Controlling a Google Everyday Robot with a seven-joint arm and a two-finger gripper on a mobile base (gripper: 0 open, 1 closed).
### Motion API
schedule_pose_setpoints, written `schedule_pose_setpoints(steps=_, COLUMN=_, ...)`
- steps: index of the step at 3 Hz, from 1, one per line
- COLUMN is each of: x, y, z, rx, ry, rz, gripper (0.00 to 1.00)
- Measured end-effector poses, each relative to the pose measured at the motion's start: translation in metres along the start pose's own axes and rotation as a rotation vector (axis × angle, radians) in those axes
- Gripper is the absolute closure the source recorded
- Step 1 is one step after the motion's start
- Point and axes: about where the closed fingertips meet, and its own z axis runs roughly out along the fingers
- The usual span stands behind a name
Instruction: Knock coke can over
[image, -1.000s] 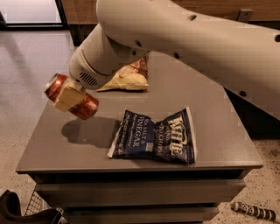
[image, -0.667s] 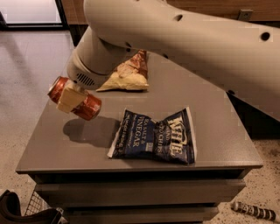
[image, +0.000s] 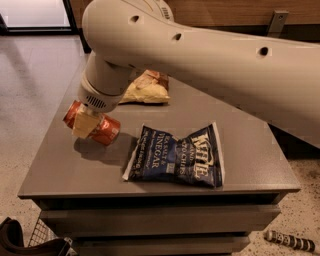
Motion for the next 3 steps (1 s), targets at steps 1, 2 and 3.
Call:
schedule_pose_setpoints(steps=1, x=0.004, y=0.005, z=0.029, rx=-0.041, ry=-0.011, rz=0.006, gripper=1.00)
schedule_pose_setpoints(steps=2, x=0.004, y=0.011, z=0.050, rx=-0.086, ry=-0.023, rz=0.002, gripper=1.00)
schedule_pose_setpoints(steps=3, x=0.003, y=0.011, z=0.049, rx=-0.086, ry=-0.023, rz=0.001, gripper=1.00)
